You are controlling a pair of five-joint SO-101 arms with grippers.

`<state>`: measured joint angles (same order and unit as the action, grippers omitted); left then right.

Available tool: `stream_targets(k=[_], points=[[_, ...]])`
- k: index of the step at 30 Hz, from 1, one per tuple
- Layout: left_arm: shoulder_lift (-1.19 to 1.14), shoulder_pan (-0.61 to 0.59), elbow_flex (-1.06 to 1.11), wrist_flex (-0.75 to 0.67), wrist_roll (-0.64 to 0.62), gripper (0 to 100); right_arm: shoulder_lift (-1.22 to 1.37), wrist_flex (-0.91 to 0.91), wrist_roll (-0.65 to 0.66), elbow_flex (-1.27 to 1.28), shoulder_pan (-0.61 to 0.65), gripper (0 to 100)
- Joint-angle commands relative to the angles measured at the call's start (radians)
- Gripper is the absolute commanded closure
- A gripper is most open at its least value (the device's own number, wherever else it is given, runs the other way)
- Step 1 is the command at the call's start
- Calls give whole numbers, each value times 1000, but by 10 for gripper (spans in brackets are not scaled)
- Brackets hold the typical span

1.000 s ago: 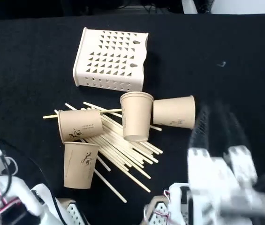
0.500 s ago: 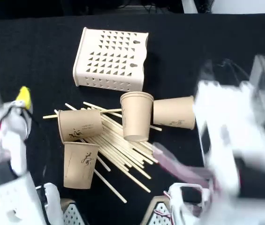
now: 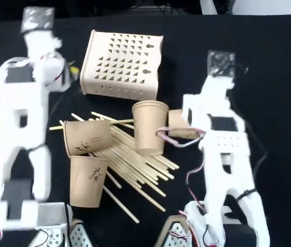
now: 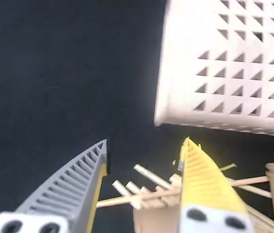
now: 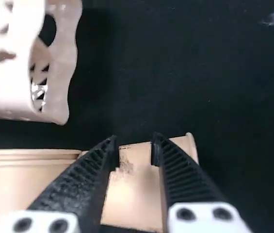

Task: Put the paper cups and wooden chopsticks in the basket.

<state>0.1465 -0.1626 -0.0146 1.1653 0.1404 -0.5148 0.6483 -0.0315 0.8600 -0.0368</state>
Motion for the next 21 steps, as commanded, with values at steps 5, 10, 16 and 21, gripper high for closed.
stream_targets(k=[5,10,16,21], points=[[-468,70,-578,75,-8,762,-4,-190,-8,145,25,877],[-647,36,-740,91,-8,762,-4,-193,0,154,25,877],[-786,-1,-820,160,-8,762,-1,-195,0,150,26,877],[-845,-96,-852,155,0,762,-1,-195,0,150,26,877]])
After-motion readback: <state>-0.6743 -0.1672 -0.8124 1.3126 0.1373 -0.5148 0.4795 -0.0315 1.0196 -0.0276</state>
